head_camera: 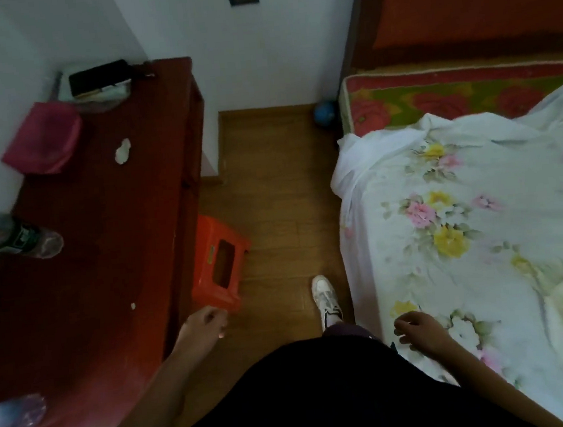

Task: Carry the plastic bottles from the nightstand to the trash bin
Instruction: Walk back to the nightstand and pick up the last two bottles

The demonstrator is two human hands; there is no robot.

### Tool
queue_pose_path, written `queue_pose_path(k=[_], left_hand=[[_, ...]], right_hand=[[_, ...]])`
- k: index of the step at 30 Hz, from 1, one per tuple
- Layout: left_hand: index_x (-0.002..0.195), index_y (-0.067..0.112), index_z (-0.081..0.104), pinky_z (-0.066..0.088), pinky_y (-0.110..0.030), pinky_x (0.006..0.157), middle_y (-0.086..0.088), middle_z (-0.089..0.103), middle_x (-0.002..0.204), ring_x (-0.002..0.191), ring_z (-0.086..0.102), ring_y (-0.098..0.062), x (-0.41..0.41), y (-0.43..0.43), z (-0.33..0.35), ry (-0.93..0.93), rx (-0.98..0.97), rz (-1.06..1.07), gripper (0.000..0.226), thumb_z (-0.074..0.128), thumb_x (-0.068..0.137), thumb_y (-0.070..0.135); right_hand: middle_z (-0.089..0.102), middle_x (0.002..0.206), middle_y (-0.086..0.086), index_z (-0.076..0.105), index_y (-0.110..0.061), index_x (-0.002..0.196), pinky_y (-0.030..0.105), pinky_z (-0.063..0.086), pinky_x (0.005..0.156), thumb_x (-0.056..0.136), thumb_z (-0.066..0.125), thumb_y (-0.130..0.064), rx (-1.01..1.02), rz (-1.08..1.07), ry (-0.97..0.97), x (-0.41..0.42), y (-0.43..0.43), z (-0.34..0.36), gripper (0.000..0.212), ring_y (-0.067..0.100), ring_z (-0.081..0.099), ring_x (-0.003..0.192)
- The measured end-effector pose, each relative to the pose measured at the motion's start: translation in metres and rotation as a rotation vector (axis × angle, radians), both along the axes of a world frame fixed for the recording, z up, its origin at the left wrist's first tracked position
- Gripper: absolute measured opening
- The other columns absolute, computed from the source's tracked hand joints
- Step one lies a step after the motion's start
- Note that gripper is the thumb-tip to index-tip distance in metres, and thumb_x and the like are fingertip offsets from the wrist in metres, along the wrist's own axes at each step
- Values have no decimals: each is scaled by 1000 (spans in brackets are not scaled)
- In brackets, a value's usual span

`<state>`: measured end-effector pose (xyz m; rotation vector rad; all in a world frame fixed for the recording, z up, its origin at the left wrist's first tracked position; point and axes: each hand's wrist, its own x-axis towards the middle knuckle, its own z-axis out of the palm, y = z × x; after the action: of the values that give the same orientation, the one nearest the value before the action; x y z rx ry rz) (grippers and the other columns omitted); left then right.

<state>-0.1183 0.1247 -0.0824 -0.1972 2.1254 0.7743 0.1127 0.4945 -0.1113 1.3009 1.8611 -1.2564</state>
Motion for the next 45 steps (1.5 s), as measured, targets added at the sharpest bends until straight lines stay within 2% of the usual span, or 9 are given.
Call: queue_pose_path(k=[6,9,12,22,27,31,36,39,45], left_hand=[[86,28,68,58,-40,76,-1,76,93,82,72,-21,-1,-8,6,68,-71,393,17,58,98,35],[89,28,69,59,-43,76,-1,75,92,83,72,-23,9,-10,17,139,-97,598,16,58,98,33],[93,20,71,60,-45,75,-5,76,87,80,74,-26,23,-14,29,220,-98,802,16,59,98,30],[106,16,66,61,-39,70,-5,76,97,84,75,-22,58,-74,56,436,-66,1293,19,56,100,31],[121,14,61,61,-49,79,-9,73,109,84,74,-22,55,-128,57,481,-120,1465,42,65,92,44],[139,17,45,60,-48,80,-11,68,121,94,71,-29,44,-171,65,491,-142,1559,77,71,80,59],[154,20,22,53,-51,99,-16,50,146,121,60,-34,34,-205,72,493,-161,1648,107,82,72,55],[156,28,18,50,-49,104,-9,47,150,125,59,-27,28,-216,66,607,-100,1658,110,86,71,46],[139,30,43,56,-35,94,-2,66,126,108,69,-15,8,-226,60,720,6,1685,79,87,73,37]], right_hand=[[67,81,15,64,-8,76,34,46,70,92,58,-16,-33,389,101,-185,44,27,19,23,63,73],[71,95,6,67,-20,91,36,53,86,96,58,-24,-80,552,147,-269,35,44,11,20,67,91],[72,101,1,64,-28,93,44,53,98,97,56,-29,-104,737,184,-337,6,60,9,18,68,98],[68,105,-8,62,-24,117,43,55,96,97,55,-38,-113,1256,392,-445,-158,105,25,10,66,97],[66,117,-7,55,-23,130,42,54,96,92,62,-43,-149,1306,508,-458,-228,123,43,15,65,106],[62,126,-4,48,-20,137,28,50,81,89,67,-42,-164,1286,572,-468,-289,133,56,13,62,106],[51,143,3,34,-18,149,36,52,97,81,75,-46,-144,1257,626,-485,-358,132,84,18,55,124],[44,150,6,24,-20,154,40,48,104,76,80,-47,-122,1215,660,-503,-393,128,100,22,50,133],[48,146,8,32,-14,148,36,44,104,65,85,-48,-84,1187,731,-533,-441,109,105,23,51,132]])
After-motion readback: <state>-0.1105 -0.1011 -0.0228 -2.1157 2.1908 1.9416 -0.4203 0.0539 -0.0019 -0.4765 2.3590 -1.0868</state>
